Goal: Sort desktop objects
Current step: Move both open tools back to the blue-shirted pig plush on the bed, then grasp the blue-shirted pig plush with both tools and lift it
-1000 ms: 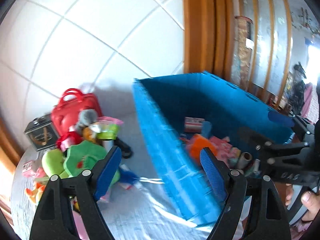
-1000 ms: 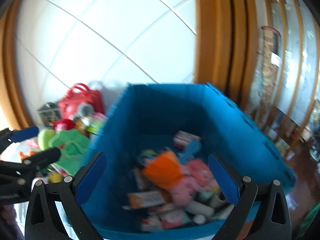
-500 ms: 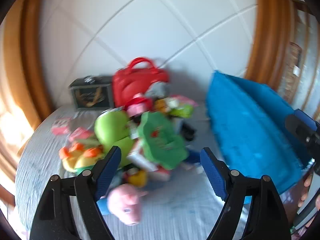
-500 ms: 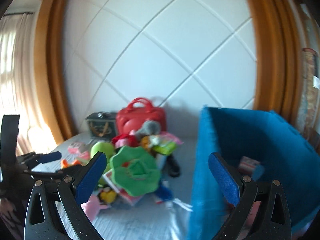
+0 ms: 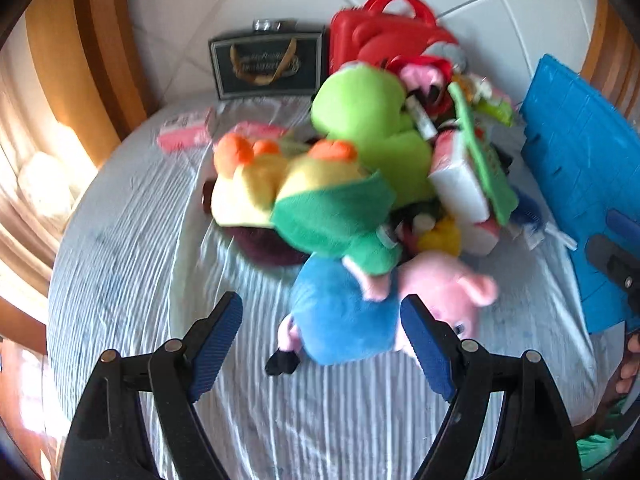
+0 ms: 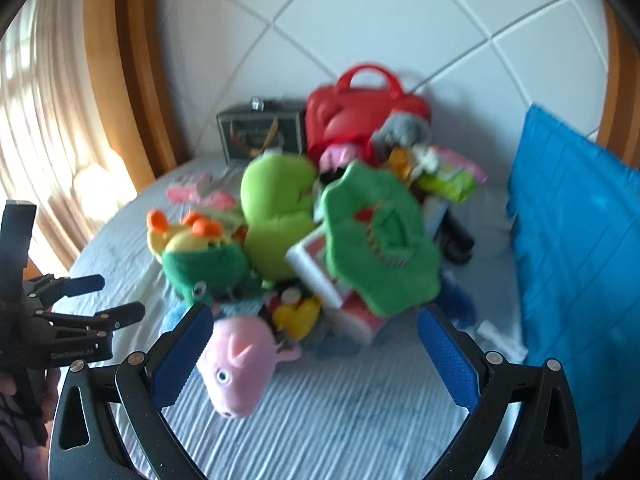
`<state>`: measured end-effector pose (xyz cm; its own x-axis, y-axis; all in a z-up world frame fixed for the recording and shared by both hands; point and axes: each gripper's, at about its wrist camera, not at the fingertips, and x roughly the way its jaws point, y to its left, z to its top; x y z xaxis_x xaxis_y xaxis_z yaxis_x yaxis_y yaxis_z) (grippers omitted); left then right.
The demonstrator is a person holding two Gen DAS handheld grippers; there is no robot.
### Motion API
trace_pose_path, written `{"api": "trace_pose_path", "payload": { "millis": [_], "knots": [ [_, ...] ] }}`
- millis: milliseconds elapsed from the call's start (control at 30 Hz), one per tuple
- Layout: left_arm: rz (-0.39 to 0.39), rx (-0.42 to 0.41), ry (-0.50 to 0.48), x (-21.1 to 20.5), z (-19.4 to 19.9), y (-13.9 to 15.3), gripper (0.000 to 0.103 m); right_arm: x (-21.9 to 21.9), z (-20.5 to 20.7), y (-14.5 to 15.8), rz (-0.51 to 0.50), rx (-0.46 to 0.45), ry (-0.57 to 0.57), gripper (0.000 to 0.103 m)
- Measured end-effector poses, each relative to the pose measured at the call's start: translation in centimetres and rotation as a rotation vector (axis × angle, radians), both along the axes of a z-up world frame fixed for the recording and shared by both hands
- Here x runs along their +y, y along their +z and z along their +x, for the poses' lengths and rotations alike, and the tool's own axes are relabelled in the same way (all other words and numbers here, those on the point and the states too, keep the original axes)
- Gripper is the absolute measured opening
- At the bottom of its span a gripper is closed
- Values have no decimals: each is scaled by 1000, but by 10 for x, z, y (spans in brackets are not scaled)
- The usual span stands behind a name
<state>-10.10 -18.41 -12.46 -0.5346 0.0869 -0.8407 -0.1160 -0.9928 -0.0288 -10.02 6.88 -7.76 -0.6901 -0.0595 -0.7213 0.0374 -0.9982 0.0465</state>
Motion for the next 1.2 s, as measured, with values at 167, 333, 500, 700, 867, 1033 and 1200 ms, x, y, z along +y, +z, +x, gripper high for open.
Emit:
{"api": "trace_pose_path", "payload": {
  "millis": [167,333,500,700,867,1033,1200],
  "knots": [
    [-41,-29,-24,-13,-1,-33,81,-27,-6,-45,-1,-118,22,103],
    [-33,-105,-25,-24,0,-62,81,-43,-6,-70,0,-176,22,103],
    [-55,-86,-68,-23,8,-75,81,-55,-7,-91,10,-226,26,103],
    [-103,-66,-125,-12,9,-84,81,-64,-9,-110,31,-273,27,103],
    [-60,-80,-161,-8,9,-93,81,-63,-12,-117,22,-294,16,103],
    [-49,-88,-186,2,6,-98,81,-59,-16,-120,42,-298,1,103],
    [-40,-110,-197,14,-4,-102,81,-61,-22,-126,35,-315,29,103]
  ]
}}
